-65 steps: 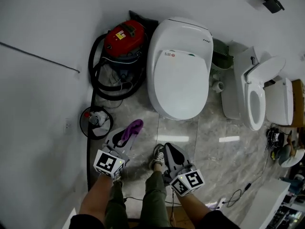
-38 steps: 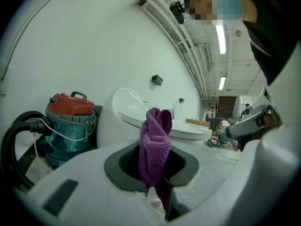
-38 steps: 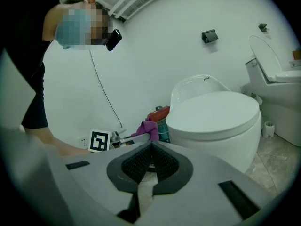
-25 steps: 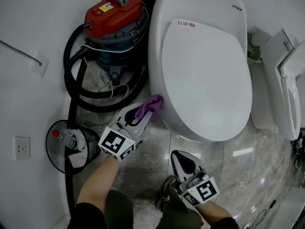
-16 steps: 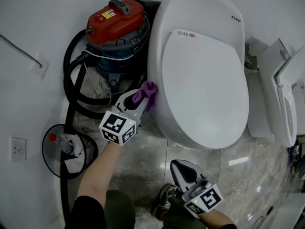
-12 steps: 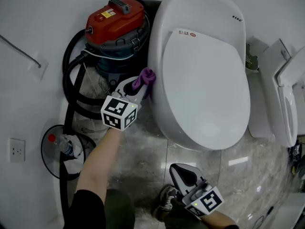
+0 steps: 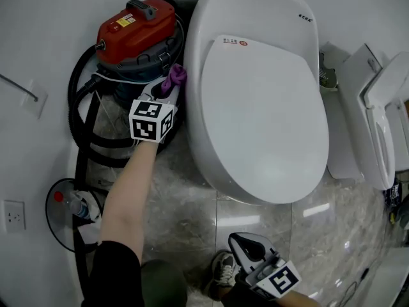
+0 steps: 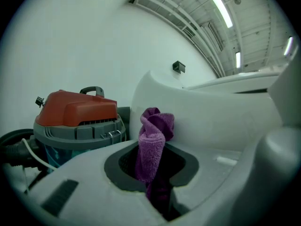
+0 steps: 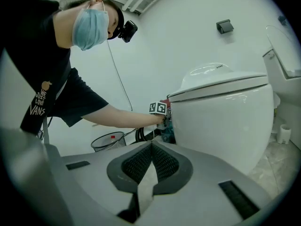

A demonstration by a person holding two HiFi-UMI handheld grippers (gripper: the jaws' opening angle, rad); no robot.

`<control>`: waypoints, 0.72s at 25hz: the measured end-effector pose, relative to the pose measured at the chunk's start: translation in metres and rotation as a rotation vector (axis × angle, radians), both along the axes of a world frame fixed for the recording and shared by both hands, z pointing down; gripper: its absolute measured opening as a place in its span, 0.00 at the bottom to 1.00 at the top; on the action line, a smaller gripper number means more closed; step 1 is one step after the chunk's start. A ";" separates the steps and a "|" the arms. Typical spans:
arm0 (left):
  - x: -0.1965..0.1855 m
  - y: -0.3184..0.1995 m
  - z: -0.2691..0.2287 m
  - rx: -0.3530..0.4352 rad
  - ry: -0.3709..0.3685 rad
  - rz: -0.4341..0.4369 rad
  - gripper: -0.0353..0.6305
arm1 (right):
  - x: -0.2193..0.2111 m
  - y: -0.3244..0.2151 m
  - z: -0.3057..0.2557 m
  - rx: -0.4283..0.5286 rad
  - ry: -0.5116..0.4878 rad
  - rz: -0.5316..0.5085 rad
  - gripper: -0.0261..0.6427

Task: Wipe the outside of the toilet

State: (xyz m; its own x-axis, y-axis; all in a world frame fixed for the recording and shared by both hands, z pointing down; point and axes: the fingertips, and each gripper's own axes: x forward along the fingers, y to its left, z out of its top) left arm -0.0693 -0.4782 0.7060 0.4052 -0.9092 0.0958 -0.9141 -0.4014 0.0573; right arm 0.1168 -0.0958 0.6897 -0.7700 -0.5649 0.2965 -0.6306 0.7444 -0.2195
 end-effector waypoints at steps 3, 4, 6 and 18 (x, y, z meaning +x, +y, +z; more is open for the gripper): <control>-0.001 -0.002 -0.001 0.011 0.000 -0.002 0.14 | 0.010 0.000 0.002 0.003 -0.001 0.036 0.04; -0.001 0.001 -0.002 0.018 0.007 -0.004 0.14 | 0.012 -0.001 0.002 0.004 -0.006 0.048 0.04; -0.003 0.011 -0.003 0.032 0.035 -0.008 0.14 | 0.017 -0.003 0.002 0.002 -0.016 0.080 0.04; 0.029 0.175 0.028 0.065 0.157 0.160 0.14 | 0.012 -0.009 -0.006 0.056 -0.068 0.175 0.04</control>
State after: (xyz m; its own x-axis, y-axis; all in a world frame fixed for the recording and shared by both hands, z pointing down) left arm -0.0406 -0.3029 0.7345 0.5504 -0.8341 -0.0365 -0.8202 -0.5483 0.1632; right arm 0.1288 -0.1050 0.6840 -0.6756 -0.7062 0.2118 -0.7368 0.6368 -0.2272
